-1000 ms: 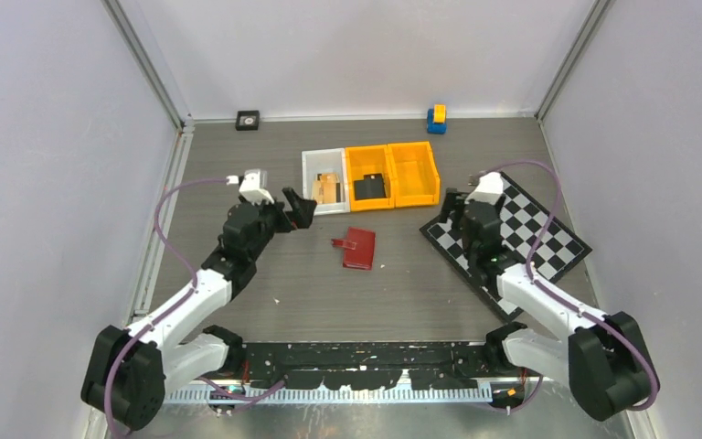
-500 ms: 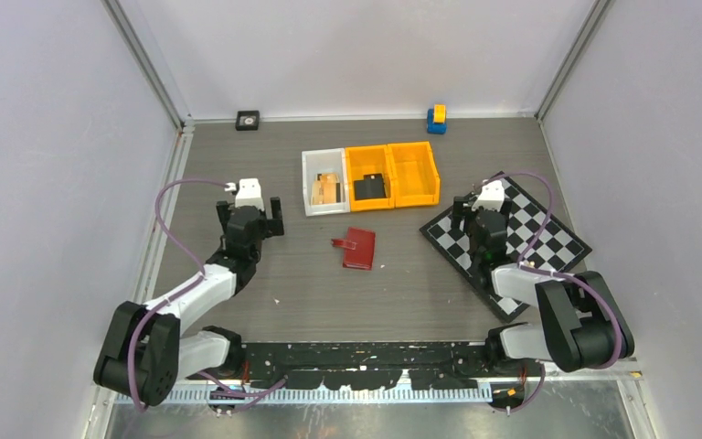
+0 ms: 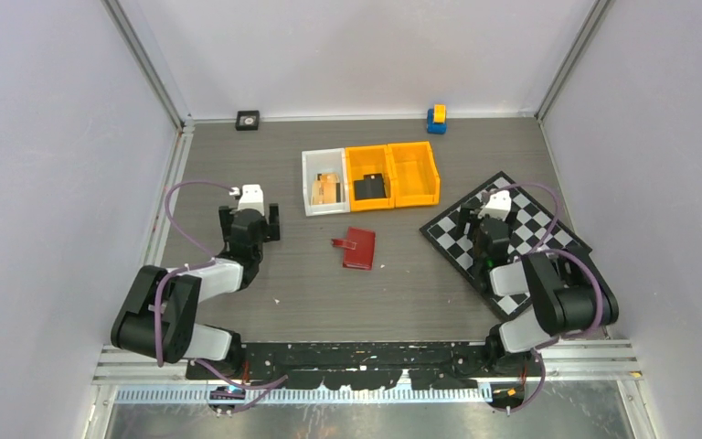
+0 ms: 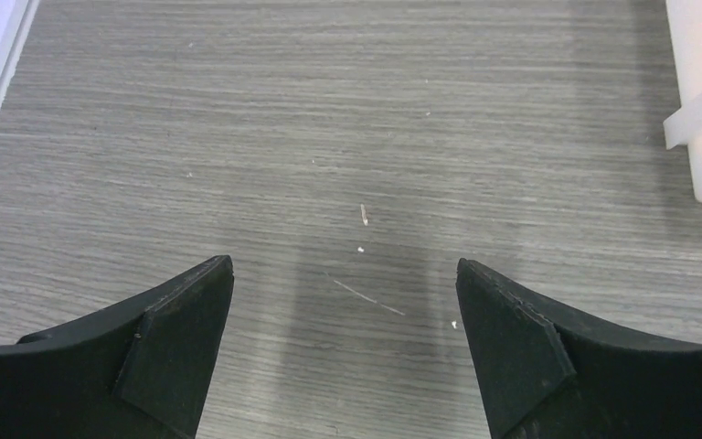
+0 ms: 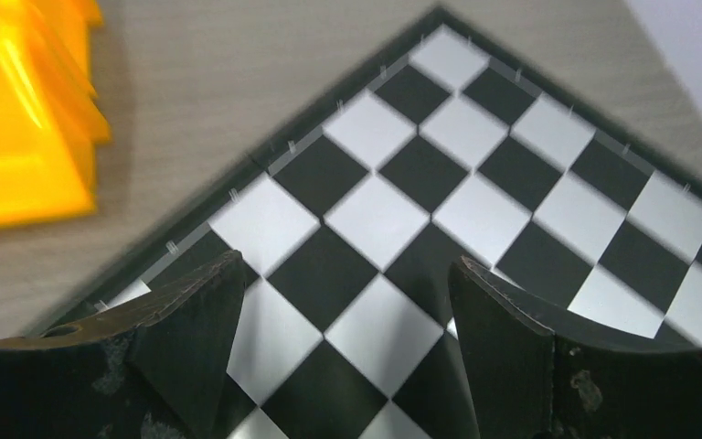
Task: Take the credit cards out of the card holder
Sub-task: Reset both arms
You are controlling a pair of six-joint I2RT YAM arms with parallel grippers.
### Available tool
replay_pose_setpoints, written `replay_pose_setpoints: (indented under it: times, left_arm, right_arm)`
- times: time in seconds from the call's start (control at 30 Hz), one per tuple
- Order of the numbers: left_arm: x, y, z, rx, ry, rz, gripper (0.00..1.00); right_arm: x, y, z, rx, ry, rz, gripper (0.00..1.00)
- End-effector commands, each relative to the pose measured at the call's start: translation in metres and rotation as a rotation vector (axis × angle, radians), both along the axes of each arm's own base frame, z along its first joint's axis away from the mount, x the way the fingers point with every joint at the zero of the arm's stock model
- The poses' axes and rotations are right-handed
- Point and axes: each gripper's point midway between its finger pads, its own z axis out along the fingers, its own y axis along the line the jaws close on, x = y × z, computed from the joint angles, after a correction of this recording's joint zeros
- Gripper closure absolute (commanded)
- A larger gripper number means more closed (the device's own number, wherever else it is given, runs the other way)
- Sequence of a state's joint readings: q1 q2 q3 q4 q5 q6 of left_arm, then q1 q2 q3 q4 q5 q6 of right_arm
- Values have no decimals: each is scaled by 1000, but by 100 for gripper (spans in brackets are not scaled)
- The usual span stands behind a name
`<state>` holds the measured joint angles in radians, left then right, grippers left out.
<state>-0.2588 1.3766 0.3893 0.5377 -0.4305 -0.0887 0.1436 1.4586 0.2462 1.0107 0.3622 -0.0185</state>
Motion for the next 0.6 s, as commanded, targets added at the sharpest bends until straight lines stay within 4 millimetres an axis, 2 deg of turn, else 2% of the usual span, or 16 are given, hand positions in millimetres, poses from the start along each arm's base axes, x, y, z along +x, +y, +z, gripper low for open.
replay_pose_setpoints:
  times: [0.0, 0.07, 0.17, 0.23, 0.33, 0.4, 0.53, 0.57]
  left_arm:
    - [15, 0, 37, -26, -153, 4, 6]
    - [10, -1, 39, -35, -181, -10, 6]
    - [2, 6, 45, -13, -233, 5, 11]
    - [-4, 12, 54, -15, -301, 29, 9]
    - [4, 13, 47, 20, -238, 32, 8]
    - [11, 16, 49, 54, -257, 42, 11]
    - [14, 12, 46, 62, -243, -8, 10]
    - [16, 8, 40, 63, -243, -40, 10]
  right_arm:
    - [7, -10, 6, 73, -83, -37, 14]
    - [11, -8, -2, 85, -66, -14, 14]
    - [15, -13, -2, 98, -41, -37, 16]
    - [16, -34, -3, 112, -38, -177, 11]
    - [15, -43, -2, 127, -50, -237, 10]
    - [14, -42, -2, 128, -45, -234, 10]
    - [15, -42, -2, 127, -49, -232, 10]
    - [15, -42, -2, 126, -47, -233, 10]
